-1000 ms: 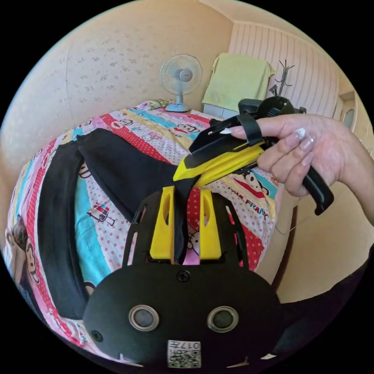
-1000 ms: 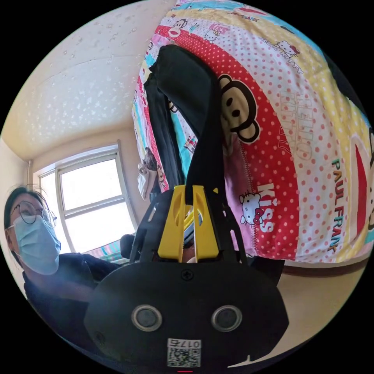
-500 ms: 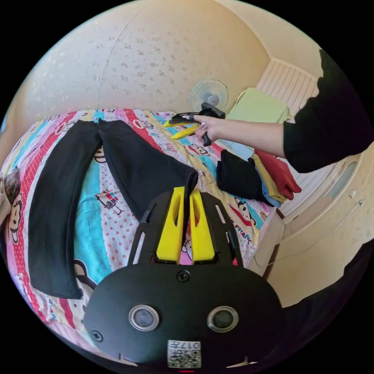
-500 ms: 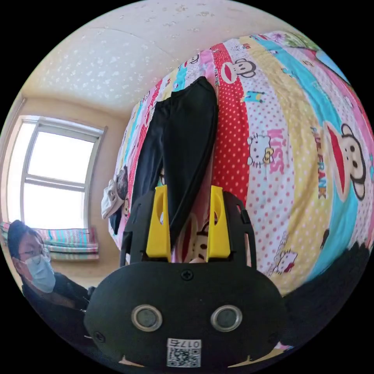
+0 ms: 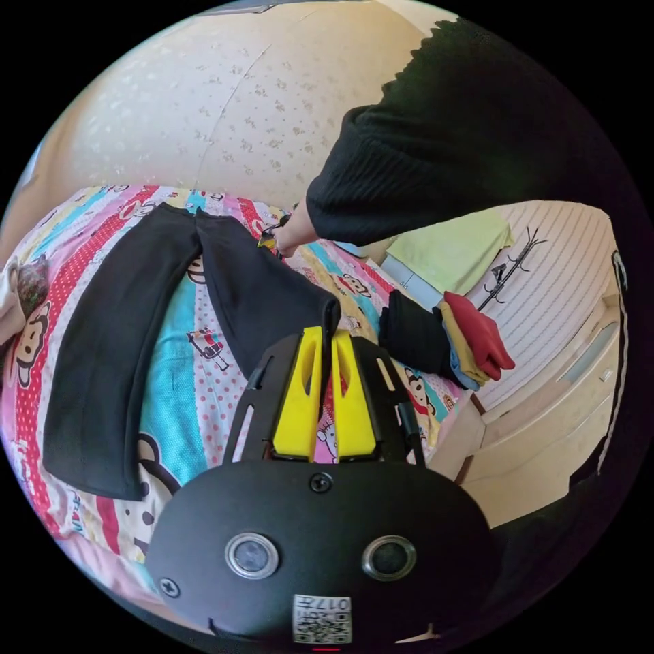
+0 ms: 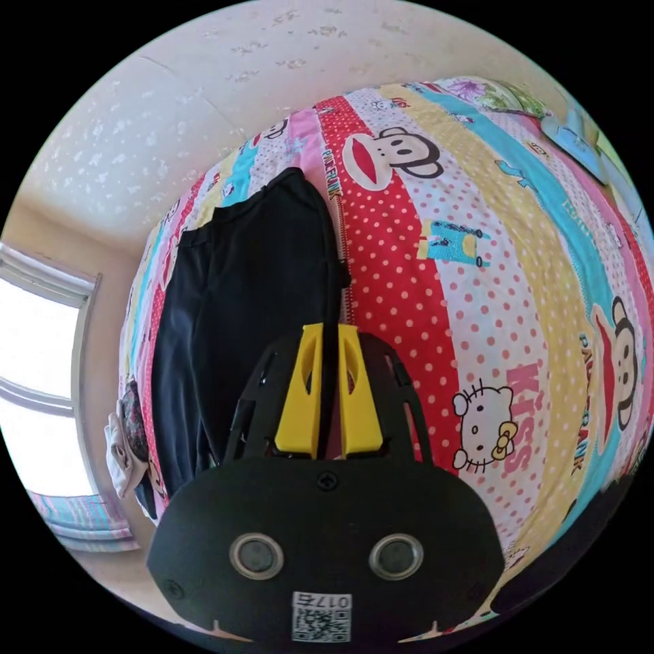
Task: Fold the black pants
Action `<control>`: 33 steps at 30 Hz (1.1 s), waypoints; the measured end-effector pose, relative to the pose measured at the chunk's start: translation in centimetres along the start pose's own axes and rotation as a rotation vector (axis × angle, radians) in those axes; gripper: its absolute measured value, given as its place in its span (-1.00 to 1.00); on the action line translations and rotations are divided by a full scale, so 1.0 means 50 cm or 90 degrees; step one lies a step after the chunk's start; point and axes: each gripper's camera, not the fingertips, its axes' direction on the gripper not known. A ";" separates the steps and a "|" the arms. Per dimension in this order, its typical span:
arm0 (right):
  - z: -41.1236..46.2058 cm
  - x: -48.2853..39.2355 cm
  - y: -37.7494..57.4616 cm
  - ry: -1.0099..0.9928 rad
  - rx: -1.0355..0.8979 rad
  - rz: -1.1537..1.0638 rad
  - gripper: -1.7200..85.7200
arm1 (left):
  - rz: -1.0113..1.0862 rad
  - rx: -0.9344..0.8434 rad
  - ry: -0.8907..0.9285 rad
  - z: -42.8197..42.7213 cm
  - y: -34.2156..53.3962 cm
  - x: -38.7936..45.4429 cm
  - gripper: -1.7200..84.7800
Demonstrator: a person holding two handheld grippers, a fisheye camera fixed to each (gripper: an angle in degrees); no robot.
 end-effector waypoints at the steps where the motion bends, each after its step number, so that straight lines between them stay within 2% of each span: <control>1: 0.000 -0.007 0.011 0.005 0.019 -0.007 -0.87 | -0.005 0.001 0.001 -0.005 0.002 -0.009 -0.93; 7: -0.003 -0.123 0.058 0.007 0.117 -0.058 -0.92 | -0.110 0.032 0.032 -0.089 0.037 -0.137 -0.92; 12: 0.064 -0.310 0.088 -0.006 0.109 -0.133 -0.94 | -0.379 0.107 0.192 -0.161 0.137 -0.320 -0.92; 16: 0.158 -0.478 0.137 0.000 0.090 -0.226 -0.94 | -0.416 0.130 0.157 -0.221 0.185 -0.405 -0.93; 20: 0.255 -0.590 0.204 0.025 0.099 -0.240 -0.94 | -0.492 0.151 0.163 -0.263 0.260 -0.512 -0.93; 25: 0.380 -0.634 0.269 0.054 0.083 -0.206 -0.93 | -0.543 0.139 0.150 -0.284 0.355 -0.634 -0.92; 27: 0.412 -0.617 0.286 0.034 0.074 -0.173 -0.93 | -0.585 0.125 0.175 -0.271 0.400 -0.696 -0.93; 29: 0.423 -0.581 0.315 -0.038 0.096 -0.140 -0.93 | -0.608 0.131 0.187 -0.266 0.425 -0.733 -0.93; 33: 0.416 -0.555 0.340 -0.091 0.065 -0.151 -0.93 | -0.592 0.109 0.202 -0.255 0.440 -0.789 -0.93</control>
